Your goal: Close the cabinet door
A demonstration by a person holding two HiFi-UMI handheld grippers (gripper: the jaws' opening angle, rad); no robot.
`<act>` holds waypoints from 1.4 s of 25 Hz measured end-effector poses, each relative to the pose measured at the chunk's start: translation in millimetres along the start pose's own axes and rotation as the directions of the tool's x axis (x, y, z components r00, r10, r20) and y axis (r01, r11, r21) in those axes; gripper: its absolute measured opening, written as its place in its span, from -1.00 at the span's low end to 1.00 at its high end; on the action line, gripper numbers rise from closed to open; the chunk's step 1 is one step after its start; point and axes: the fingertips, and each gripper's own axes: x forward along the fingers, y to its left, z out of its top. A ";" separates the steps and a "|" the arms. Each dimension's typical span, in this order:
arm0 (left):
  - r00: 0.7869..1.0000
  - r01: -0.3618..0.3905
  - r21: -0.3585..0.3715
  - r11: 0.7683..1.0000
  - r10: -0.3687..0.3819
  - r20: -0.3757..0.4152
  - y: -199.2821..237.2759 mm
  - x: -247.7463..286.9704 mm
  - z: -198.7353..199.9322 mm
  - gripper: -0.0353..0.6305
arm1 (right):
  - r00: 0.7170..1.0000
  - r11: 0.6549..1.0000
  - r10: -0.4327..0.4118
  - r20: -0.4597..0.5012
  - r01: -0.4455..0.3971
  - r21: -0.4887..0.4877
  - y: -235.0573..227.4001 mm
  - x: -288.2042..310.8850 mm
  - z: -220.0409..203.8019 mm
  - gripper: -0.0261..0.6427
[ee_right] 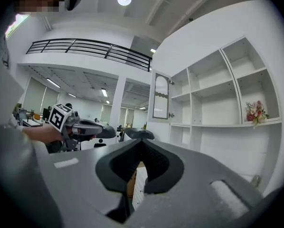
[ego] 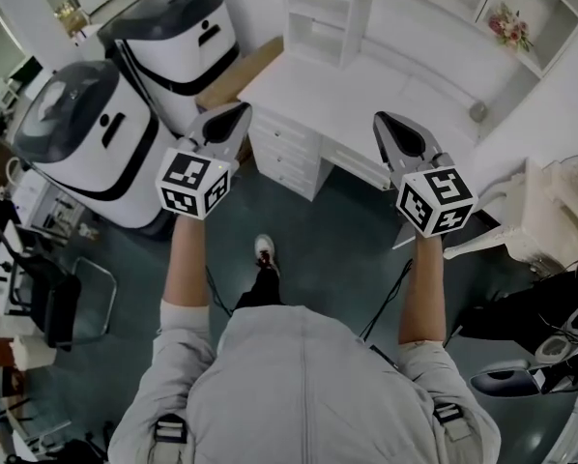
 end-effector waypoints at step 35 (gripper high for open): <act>0.991 -0.100 -0.030 0.995 0.102 0.083 351.4 256.3 12.2 -0.57 | 0.993 0.991 -0.114 0.008 0.114 -0.065 -140.3 320.9 61.2 -0.92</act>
